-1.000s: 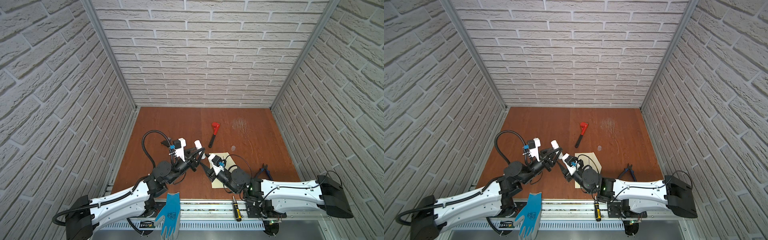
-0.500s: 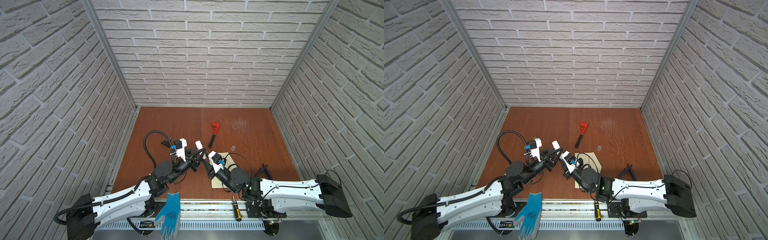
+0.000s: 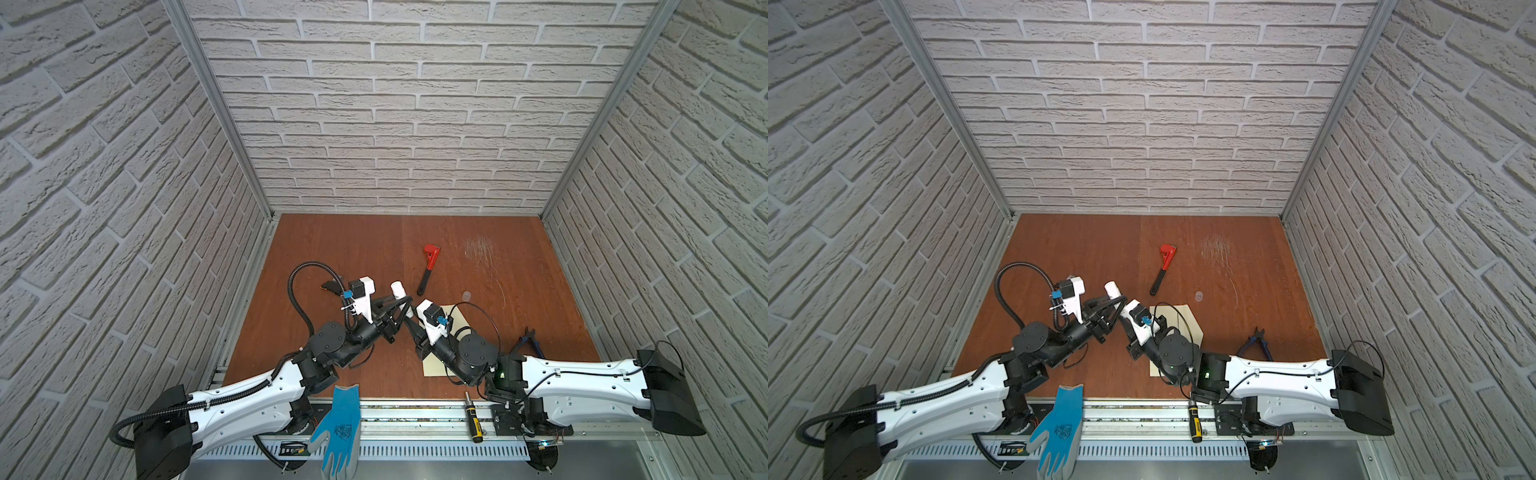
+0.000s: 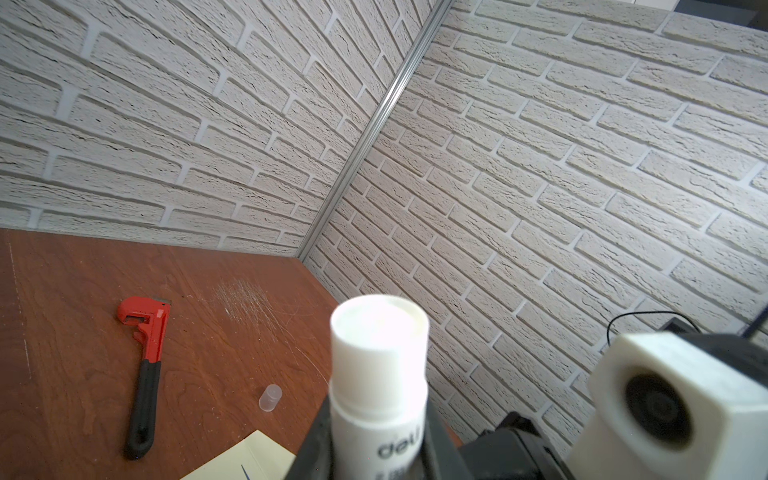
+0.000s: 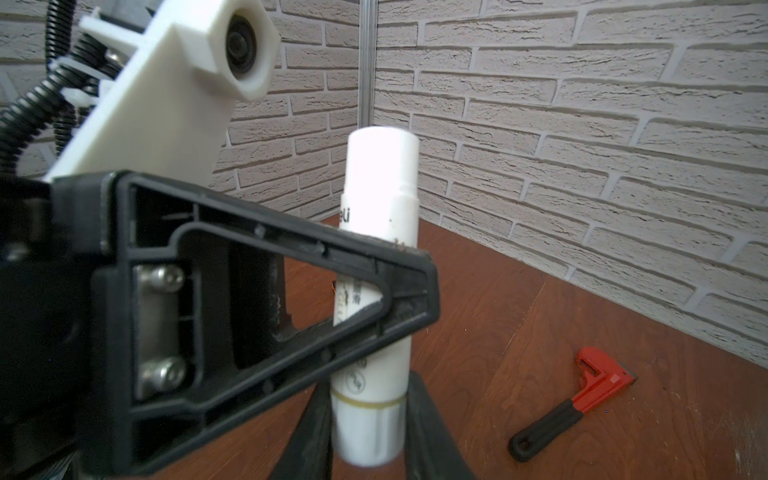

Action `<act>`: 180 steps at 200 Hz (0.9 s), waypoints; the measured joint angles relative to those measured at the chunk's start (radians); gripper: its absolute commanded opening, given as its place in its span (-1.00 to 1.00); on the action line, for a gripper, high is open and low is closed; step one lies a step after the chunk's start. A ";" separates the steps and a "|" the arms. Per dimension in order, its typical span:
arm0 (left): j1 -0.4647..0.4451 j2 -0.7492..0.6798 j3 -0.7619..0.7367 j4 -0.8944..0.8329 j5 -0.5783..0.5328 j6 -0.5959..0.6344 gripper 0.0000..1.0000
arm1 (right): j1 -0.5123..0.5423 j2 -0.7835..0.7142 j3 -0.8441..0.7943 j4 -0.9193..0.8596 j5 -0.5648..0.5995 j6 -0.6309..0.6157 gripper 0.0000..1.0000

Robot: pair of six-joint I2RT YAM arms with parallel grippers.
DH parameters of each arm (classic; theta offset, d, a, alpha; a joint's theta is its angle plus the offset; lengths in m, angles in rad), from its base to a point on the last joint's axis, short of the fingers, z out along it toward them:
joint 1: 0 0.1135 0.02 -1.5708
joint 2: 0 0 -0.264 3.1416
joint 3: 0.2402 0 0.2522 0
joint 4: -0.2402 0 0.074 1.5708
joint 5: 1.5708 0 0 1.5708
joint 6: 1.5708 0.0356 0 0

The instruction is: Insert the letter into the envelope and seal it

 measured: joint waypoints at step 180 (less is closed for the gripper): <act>0.078 -0.115 -0.100 0.046 0.342 0.058 -1.00 | -0.214 -0.237 0.102 -0.485 -0.668 0.195 0.48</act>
